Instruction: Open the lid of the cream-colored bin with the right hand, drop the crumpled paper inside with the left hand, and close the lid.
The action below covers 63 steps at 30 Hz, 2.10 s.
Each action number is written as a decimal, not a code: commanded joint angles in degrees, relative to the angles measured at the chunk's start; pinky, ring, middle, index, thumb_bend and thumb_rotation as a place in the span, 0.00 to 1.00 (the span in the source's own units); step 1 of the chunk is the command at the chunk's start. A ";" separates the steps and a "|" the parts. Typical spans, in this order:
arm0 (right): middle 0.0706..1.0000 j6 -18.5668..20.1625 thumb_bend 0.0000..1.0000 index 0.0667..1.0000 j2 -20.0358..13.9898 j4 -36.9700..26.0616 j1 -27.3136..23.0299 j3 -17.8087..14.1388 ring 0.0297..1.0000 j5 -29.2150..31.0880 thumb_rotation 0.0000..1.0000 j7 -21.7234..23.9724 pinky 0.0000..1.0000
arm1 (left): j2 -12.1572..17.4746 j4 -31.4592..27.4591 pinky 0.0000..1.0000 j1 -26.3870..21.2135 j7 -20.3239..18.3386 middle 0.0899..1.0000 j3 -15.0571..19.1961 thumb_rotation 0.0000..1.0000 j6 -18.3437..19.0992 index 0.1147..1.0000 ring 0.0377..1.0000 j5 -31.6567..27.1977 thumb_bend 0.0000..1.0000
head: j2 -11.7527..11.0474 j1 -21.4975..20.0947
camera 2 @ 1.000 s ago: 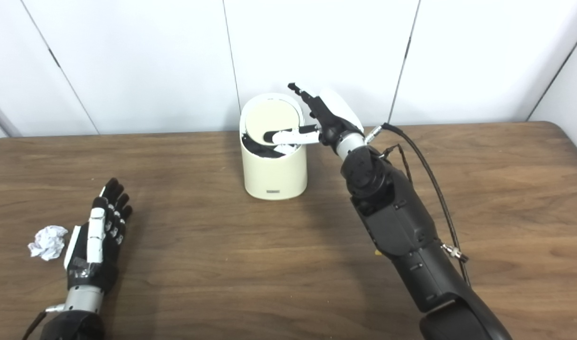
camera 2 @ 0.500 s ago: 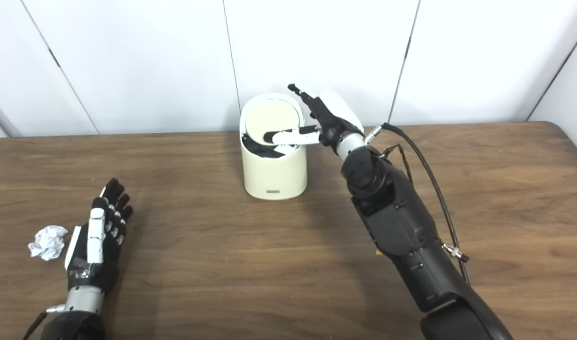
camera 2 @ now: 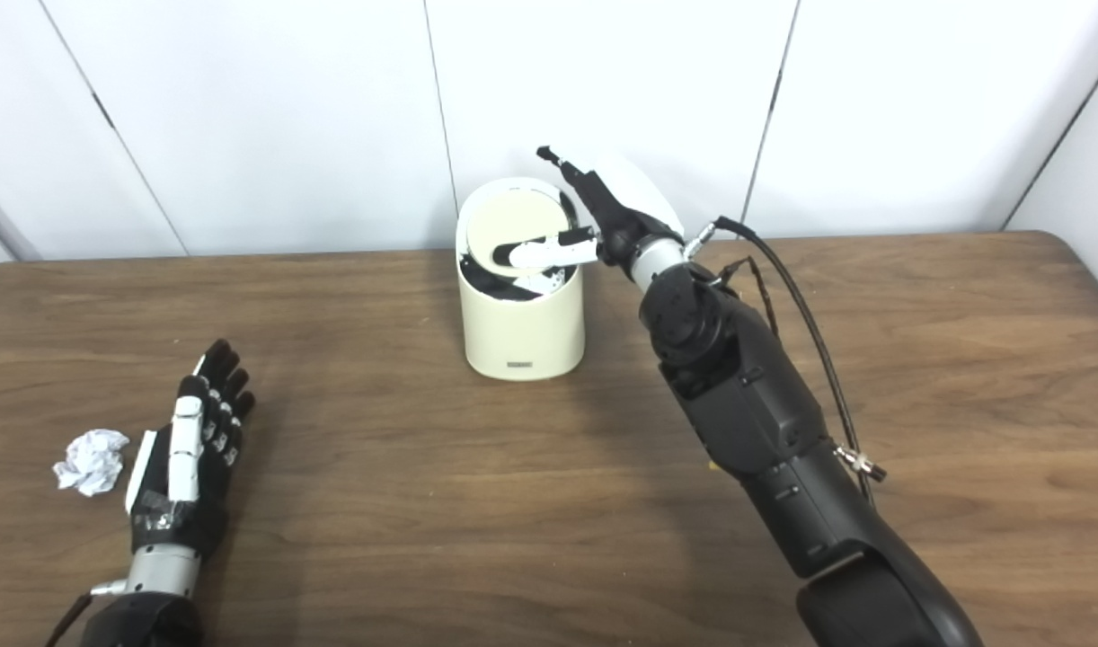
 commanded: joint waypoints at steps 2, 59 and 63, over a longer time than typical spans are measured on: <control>0.94 -3.05 0.75 0.94 -1.10 -0.72 -3.99 0.27 0.94 -1.54 0.45 -0.76 0.90 | -0.14 -0.61 1.00 -0.03 -0.31 1.00 -0.30 0.89 -0.66 0.99 1.00 0.23 0.53 | 0.02 -0.12; 0.93 -8.06 0.79 0.93 -3.20 3.96 -3.51 -0.44 0.95 -3.46 0.33 -2.22 0.88 | -1.15 -1.34 1.00 0.81 -0.30 1.00 0.00 0.87 -1.77 1.00 1.00 -0.34 0.57 | 0.17 -0.12; 0.94 -6.45 0.78 0.93 -2.36 3.17 -3.54 -2.31 0.94 -2.50 0.38 -2.27 0.85 | -1.00 -0.92 1.00 0.76 -0.61 1.00 0.04 0.87 -1.88 0.99 1.00 -0.66 0.57 | 0.15 -0.24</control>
